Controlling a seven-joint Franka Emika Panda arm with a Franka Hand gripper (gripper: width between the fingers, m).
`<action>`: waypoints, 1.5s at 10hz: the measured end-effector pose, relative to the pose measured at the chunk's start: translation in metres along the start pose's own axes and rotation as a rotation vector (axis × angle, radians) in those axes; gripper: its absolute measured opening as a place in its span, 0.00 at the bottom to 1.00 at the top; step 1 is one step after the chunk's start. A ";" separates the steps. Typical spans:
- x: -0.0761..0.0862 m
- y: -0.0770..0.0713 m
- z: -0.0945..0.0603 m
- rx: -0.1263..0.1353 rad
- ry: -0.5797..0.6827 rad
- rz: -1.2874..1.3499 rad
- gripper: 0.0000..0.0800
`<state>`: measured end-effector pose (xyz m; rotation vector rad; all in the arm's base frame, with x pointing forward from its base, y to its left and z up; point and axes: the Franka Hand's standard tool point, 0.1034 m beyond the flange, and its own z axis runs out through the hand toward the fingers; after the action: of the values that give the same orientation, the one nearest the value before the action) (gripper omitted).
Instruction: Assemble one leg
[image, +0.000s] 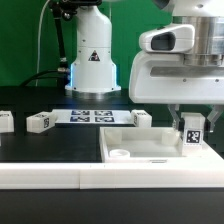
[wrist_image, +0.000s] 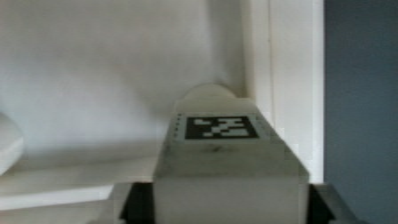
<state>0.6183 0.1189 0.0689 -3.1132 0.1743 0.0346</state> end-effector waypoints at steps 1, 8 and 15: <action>0.000 0.000 0.000 0.000 0.000 0.025 0.36; 0.005 0.027 -0.001 0.006 0.047 0.555 0.37; 0.005 0.034 0.001 -0.001 0.052 0.661 0.78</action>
Offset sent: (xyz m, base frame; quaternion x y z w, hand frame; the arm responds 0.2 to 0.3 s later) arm -0.0035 -0.0080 0.0041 0.0237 0.0203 0.1951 0.9803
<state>0.6194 0.0847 0.0674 -2.8990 1.1809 -0.0343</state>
